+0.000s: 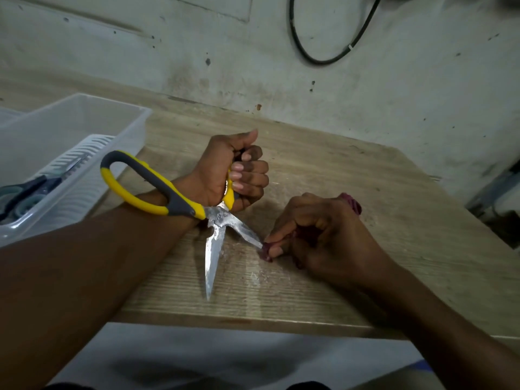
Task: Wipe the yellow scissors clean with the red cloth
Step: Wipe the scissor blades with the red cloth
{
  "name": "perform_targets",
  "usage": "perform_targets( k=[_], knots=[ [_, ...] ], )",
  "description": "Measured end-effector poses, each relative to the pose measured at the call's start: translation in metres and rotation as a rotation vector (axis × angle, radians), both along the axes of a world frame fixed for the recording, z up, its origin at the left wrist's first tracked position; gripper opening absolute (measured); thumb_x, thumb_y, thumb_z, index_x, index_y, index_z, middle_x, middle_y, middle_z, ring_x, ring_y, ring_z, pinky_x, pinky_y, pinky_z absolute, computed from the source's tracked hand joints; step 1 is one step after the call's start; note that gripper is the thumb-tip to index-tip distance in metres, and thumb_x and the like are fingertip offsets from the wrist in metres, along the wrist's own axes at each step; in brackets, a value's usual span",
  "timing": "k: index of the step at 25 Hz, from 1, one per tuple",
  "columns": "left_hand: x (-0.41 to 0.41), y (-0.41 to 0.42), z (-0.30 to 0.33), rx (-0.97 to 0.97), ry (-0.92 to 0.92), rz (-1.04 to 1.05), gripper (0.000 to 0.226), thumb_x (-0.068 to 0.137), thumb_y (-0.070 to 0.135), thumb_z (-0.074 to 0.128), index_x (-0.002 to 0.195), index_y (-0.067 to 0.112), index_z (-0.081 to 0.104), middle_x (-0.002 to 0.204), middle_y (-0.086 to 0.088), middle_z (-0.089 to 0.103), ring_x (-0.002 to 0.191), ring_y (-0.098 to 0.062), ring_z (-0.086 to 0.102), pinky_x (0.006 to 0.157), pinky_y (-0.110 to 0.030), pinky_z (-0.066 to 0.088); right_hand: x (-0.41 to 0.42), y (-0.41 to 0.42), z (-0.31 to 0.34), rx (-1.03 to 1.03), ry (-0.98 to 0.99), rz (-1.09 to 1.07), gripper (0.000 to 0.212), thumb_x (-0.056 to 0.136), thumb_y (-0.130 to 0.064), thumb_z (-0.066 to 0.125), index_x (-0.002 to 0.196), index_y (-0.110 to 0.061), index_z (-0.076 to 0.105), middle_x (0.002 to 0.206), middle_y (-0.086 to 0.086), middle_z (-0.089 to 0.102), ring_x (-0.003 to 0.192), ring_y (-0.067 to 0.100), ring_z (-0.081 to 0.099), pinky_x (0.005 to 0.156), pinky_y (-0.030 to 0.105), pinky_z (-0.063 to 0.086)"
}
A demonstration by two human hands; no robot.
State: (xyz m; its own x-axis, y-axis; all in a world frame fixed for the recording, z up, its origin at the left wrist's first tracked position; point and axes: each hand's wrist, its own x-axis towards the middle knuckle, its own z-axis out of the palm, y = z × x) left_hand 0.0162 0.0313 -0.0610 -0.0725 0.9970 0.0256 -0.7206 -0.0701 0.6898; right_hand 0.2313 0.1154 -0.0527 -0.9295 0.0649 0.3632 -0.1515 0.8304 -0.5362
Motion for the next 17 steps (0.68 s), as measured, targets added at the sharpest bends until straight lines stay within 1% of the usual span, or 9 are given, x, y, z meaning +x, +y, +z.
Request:
perform_targets(
  k=[3,5,6,7,9,11,12,15,17],
  knots=[
    [-0.001,0.005,0.000,-0.036,0.053,0.014,0.051,0.094,0.041,0.044,0.051,0.015,0.040,0.039,0.005,0.030,0.028,-0.005,0.033,0.027,-0.014,0.029,-0.024,-0.014,-0.005,-0.136,0.098,-0.020,0.014,0.079,-0.004,0.086,0.083,-0.016,0.082,0.085,-0.008,0.077,0.087,0.013,0.074,0.079,0.035,0.061],
    [-0.001,0.005,0.001,-0.049,0.124,0.052,0.053,0.096,0.042,0.040,0.050,0.015,0.041,0.038,0.005,0.030,0.025,-0.004,0.031,0.025,-0.013,0.027,-0.038,-0.020,-0.003,-0.146,0.140,0.003,0.013,0.079,-0.004,0.087,0.084,-0.015,0.082,0.088,-0.007,0.079,0.090,0.011,0.075,0.088,0.037,0.062],
    [-0.001,0.005,0.001,-0.053,0.133,0.059,0.054,0.096,0.042,0.040,0.050,0.015,0.040,0.038,0.005,0.030,0.025,-0.004,0.030,0.025,-0.013,0.027,-0.040,-0.020,-0.001,-0.134,0.122,0.019,0.012,0.079,-0.005,0.087,0.085,-0.014,0.082,0.090,-0.006,0.080,0.092,0.010,0.075,0.090,0.037,0.061],
    [-0.002,0.004,0.000,-0.055,0.115,0.051,0.053,0.096,0.042,0.040,0.050,0.015,0.040,0.039,0.005,0.029,0.025,-0.004,0.031,0.025,-0.013,0.028,-0.037,-0.016,0.001,-0.111,0.087,0.033,0.012,0.079,-0.006,0.087,0.086,-0.014,0.082,0.091,-0.005,0.079,0.092,0.010,0.075,0.088,0.034,0.061],
    [0.000,0.002,-0.003,-0.060,0.034,0.014,0.052,0.096,0.041,0.044,0.051,0.014,0.039,0.039,0.005,0.029,0.028,-0.006,0.032,0.027,-0.014,0.030,-0.022,-0.003,0.003,-0.026,0.003,0.063,0.017,0.078,-0.002,0.088,0.086,-0.016,0.082,0.088,-0.007,0.077,0.083,0.009,0.073,0.075,0.024,0.058],
    [0.000,0.002,-0.005,-0.052,-0.011,-0.014,0.053,0.098,0.042,0.045,0.052,0.015,0.039,0.039,0.005,0.030,0.029,-0.007,0.032,0.028,-0.015,0.031,-0.010,0.002,0.003,0.088,-0.008,0.065,0.023,0.077,0.003,0.086,0.085,-0.019,0.082,0.085,-0.009,0.075,0.080,0.010,0.070,0.070,0.025,0.055],
    [-0.001,0.004,-0.005,-0.049,-0.005,-0.022,0.054,0.098,0.042,0.044,0.052,0.014,0.040,0.039,0.005,0.030,0.029,-0.007,0.032,0.028,-0.016,0.031,-0.009,0.002,0.002,0.096,0.005,0.047,0.023,0.077,0.003,0.086,0.084,-0.019,0.082,0.084,-0.009,0.075,0.081,0.011,0.070,0.070,0.026,0.055],
    [-0.009,0.009,-0.007,-0.028,-0.003,-0.123,0.055,0.101,0.042,0.042,0.055,0.011,0.044,0.041,0.001,0.034,0.032,-0.010,0.038,0.031,-0.018,0.038,-0.017,-0.009,-0.004,-0.043,0.049,-0.011,0.013,0.076,-0.005,0.089,0.082,-0.014,0.082,0.084,-0.007,0.075,0.082,0.013,0.071,0.071,0.022,0.055],
    [-0.012,0.011,-0.007,0.008,-0.079,-0.254,0.050,0.103,0.036,0.047,0.064,0.005,0.051,0.049,-0.005,0.034,0.039,-0.017,0.040,0.039,-0.027,0.049,-0.022,-0.015,-0.006,-0.100,0.098,-0.034,0.012,0.075,-0.006,0.091,0.082,-0.012,0.082,0.085,-0.005,0.077,0.084,0.011,0.072,0.075,0.026,0.058]
  ],
)
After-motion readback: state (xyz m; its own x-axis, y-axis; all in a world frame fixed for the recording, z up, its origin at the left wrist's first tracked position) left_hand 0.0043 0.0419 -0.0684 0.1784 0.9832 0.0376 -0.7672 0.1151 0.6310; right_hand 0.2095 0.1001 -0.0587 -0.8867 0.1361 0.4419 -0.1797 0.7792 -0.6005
